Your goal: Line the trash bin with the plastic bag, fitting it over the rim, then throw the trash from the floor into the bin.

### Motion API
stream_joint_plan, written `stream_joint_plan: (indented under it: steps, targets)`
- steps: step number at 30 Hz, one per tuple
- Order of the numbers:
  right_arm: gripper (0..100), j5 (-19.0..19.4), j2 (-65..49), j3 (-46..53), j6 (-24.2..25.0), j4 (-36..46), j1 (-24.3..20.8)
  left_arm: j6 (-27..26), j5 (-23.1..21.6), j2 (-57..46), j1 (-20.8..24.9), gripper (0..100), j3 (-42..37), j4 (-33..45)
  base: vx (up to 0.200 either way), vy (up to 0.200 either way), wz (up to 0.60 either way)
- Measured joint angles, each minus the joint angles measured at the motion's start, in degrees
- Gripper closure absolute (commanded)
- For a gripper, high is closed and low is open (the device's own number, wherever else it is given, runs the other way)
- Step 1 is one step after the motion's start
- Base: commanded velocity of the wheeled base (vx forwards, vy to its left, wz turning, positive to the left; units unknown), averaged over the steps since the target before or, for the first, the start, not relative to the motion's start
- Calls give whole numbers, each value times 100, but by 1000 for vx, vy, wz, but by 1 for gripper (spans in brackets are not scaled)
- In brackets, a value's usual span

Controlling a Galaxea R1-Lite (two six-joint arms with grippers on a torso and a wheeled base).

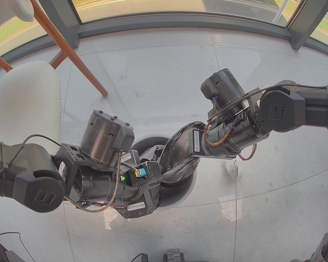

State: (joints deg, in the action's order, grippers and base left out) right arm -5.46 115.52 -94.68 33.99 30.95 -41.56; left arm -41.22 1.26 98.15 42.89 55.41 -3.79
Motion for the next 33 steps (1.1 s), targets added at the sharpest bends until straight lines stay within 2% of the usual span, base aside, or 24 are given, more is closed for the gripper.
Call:
stream_joint_plan:
  steps: [21,33]
  targets:
    - [100,46,122,-280,-11,-96,-6,284,416,78,55,100,-89,-310,0,0,0]
    - [100,82,590,-763,22,-99,-356,295,482,-93,52,100,-610,-318,0,0,0]
